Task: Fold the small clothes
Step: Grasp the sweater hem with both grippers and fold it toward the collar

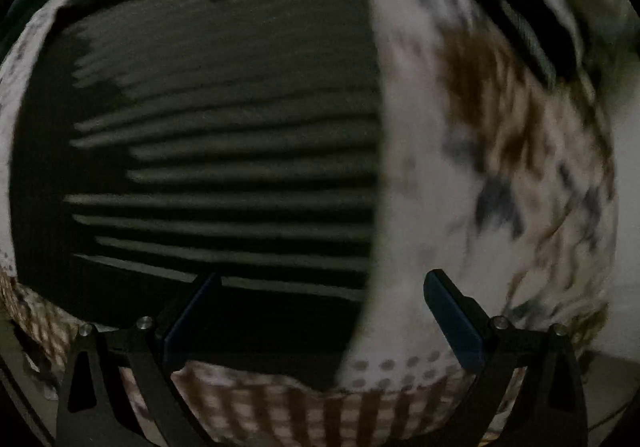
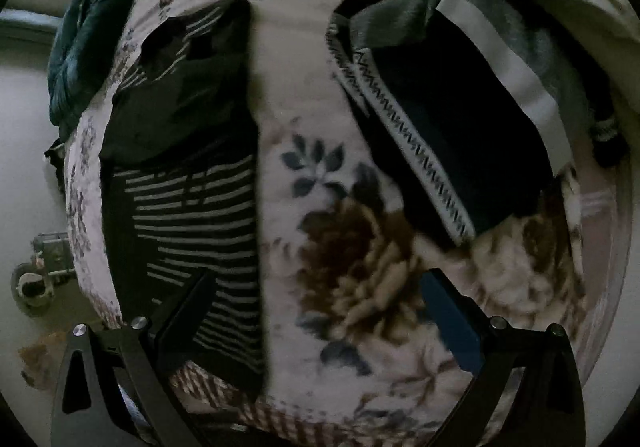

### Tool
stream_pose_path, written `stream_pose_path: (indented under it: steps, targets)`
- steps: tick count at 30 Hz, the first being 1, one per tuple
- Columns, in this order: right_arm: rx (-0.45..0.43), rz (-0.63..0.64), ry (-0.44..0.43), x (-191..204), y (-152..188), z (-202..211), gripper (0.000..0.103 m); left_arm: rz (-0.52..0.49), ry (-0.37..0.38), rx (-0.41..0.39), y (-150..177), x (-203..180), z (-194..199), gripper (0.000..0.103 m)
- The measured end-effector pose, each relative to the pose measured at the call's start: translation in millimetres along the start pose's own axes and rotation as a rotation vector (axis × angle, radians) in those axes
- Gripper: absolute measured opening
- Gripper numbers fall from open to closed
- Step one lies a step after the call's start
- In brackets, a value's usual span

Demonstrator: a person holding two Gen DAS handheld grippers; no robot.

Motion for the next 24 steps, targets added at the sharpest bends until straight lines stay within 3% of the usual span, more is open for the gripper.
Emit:
stream_pose_path:
  steps: [2,4,6,8,9,14,19,22,23,24]
  targets:
    - [0.017,-0.011,-0.044,-6.8,-16.5,-9.7,0.103,-0.031,-0.043,0.008,5.5,-12.0,-20.5,0.086]
    - [0.026,-0.001,-0.108,-8.0,-41.1,-21.1,0.103,-0.047,-0.076,-0.014,6.6,-14.5,-27.8,0.082]
    - [0.031,0.006,-0.160,-4.7,-71.6,-35.5,0.103,-0.055,-0.084,-0.052,4.5,-13.3,-23.7,0.064]
    - [0.023,-0.002,-0.183,1.2,-97.4,-47.3,0.101,-0.073,-0.100,-0.083,1.8,-12.2,-15.9,0.016]
    - [0.017,-0.008,-0.203,4.3,-114.4,-54.9,0.101,-0.079,-0.106,-0.099,-0.2,-10.6,-10.8,0.005]
    - [0.005,-0.075,-0.282,17.2,-194.6,-98.2,0.091,-0.027,-0.042,-0.156,-4.8,10.5,19.3,0.005]
    - [0.059,-0.098,-0.302,38.8,-259.4,-154.6,0.073,0.025,0.002,-0.194,-4.2,31.0,56.1,0.005]
    - [0.082,-0.111,-0.310,52.5,-277.0,-177.4,0.034,0.071,0.020,-0.225,-0.2,51.9,78.0,0.005]
    - [0.083,-0.101,-0.311,59.7,-280.0,-180.1,0.012,0.090,0.024,-0.236,-1.4,59.7,84.2,0.005]
    - [0.082,-0.082,-0.291,68.4,-282.4,-180.5,0.008,0.109,0.032,-0.241,0.4,68.6,87.6,0.005]
Point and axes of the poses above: each gripper's, at about its wrist camera, not at the fingertips, and z roughly against the way its jaws point, x to its left, y to its underside, the point moved 1 cm from there along -z, roughly the way its jaws point, and after that the axes turned 8 degrees about -y, right-handed, at the moved point
